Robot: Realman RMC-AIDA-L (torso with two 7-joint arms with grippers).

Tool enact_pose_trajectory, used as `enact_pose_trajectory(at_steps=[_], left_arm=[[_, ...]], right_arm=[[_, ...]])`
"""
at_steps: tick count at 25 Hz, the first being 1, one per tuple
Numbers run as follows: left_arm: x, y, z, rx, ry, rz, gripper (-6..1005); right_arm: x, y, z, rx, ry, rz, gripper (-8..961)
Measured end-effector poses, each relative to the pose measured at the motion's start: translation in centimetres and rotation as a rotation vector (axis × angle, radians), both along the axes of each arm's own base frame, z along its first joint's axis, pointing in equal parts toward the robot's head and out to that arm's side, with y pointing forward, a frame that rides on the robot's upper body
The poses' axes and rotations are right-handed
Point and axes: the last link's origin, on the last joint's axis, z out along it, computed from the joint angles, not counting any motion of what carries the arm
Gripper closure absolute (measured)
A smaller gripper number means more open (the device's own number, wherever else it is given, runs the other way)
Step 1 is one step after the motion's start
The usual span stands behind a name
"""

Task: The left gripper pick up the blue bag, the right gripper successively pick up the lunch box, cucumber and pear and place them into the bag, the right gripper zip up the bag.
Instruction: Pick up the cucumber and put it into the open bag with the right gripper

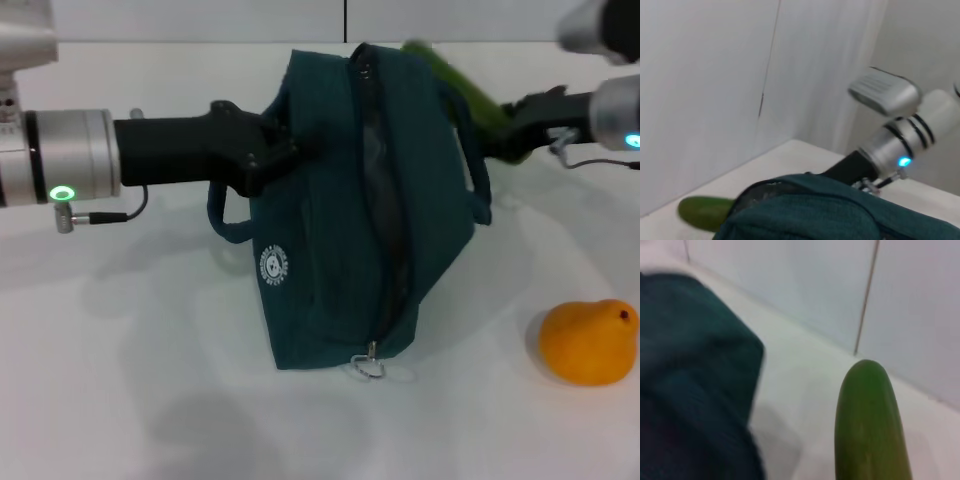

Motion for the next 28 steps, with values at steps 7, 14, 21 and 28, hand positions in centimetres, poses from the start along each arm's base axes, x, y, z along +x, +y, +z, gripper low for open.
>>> enact_pose_trajectory(at_steps=[7, 14, 21, 28], left_arm=[[-0.4, -0.6, 1.1, 0.039, -0.041, -0.006, 893], [-0.4, -1.2, 1.2, 0.020, -0.052, -0.017, 892], [-0.4, -1.3, 1.1, 0.017, -0.057, -0.017, 891], [-0.1, -1.2, 0.9, 0.010, -0.058, -0.026, 890]], right_arm=[[-0.1, -3.8, 3.0, 0.114, 0.139, 0.103, 321], [-2.3, -5.7, 3.4, 0.106, 0.339, 0.276, 314], [-4.8, -8.5, 3.3, 0.026, 0.622, 0.539, 307], [-4.3, -8.8, 1.4, -0.070, 0.820, 0.570, 299]])
